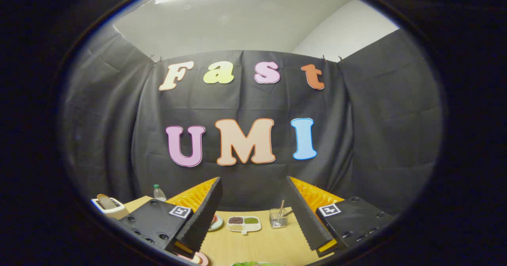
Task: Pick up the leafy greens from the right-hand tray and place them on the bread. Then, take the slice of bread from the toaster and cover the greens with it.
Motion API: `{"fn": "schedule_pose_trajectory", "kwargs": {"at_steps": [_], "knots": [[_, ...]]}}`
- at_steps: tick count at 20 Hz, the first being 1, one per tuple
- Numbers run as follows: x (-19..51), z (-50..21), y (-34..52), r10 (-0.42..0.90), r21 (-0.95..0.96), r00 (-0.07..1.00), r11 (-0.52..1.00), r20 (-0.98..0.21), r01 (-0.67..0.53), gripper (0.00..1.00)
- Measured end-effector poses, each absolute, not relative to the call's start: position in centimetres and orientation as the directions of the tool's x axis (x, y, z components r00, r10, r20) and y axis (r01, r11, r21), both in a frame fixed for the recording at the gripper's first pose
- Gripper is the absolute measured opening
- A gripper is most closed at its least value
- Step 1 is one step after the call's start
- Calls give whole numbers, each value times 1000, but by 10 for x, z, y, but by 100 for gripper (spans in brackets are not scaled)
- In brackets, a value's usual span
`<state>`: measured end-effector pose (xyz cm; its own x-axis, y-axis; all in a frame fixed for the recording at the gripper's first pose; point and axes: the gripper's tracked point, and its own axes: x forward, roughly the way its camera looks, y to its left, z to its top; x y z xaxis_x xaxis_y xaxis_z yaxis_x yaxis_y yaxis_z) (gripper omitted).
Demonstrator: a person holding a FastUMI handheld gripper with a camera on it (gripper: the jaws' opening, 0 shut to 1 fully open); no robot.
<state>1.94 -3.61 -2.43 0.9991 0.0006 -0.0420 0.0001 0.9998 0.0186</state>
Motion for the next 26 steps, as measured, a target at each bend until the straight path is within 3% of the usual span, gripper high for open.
{"fn": "schedule_pose_trajectory", "kwargs": {"at_steps": [7,11,20,26], "knots": [[25,-52,-30,161,-59,982,984,-99,-167,100],[24,-87,-21,291,-85,937,946,-193,-312,100],[7,-185,-23,464,-142,746,797,-477,-587,100],[-12,-253,-30,488,-155,589,670,-644,-726,99]]}}
